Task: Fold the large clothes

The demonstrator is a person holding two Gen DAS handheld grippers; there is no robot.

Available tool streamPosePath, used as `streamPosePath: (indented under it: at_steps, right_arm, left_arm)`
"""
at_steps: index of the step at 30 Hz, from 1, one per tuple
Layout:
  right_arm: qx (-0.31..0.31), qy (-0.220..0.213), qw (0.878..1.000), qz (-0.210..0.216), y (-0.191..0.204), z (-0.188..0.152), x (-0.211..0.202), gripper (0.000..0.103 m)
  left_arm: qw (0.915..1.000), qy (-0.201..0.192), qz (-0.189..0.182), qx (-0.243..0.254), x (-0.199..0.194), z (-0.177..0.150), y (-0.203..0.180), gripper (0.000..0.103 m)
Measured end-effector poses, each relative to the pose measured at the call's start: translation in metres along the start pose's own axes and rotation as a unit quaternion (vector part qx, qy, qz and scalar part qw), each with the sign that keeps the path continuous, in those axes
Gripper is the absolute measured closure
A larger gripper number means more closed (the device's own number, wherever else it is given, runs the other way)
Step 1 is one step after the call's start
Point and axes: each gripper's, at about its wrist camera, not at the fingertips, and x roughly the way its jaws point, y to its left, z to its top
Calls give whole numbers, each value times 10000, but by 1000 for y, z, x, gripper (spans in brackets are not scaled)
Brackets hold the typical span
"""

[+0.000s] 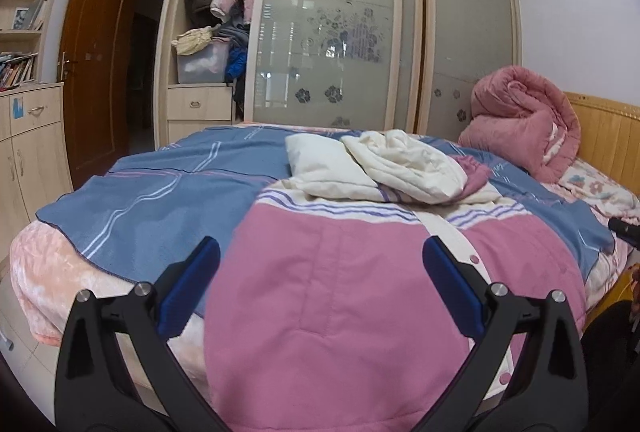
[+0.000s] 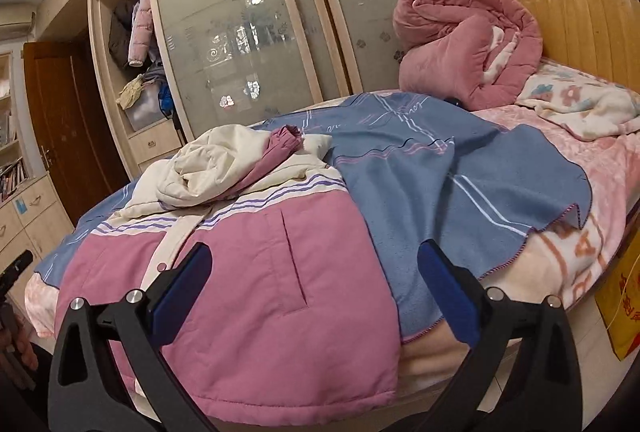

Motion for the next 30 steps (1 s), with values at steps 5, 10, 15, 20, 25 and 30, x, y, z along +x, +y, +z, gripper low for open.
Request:
streamPosePath:
  at_steps: [5, 10, 15, 20, 25, 30]
  right_arm:
    - [-15, -38, 10000, 18, 3, -1, -3, 1]
    - [-122, -53, 9999, 42, 9, -2, -5, 1]
    - [-62, -42, 10000, 54, 10, -2, -5, 1]
    - [-124, -30, 9999, 70, 14, -3, -4, 1]
    - [-127, -15, 9998, 119, 14, -3, -3, 1]
    - [342, 75, 9979, 539, -6, 1, -2, 1]
  left_arm:
    - [10000, 42, -52, 67, 2, -3, -8, 2]
    - [9999, 11, -103, 68, 2, -2, -11, 2]
    - [9998, 32, -92, 166, 3, -2, -15, 2]
    - [9998, 45, -66, 192, 3, -4, -16, 2]
    - [9999, 67, -58, 138, 3, -4, -12, 2]
    - [9999, 142, -75, 32, 5, -4, -7, 2]
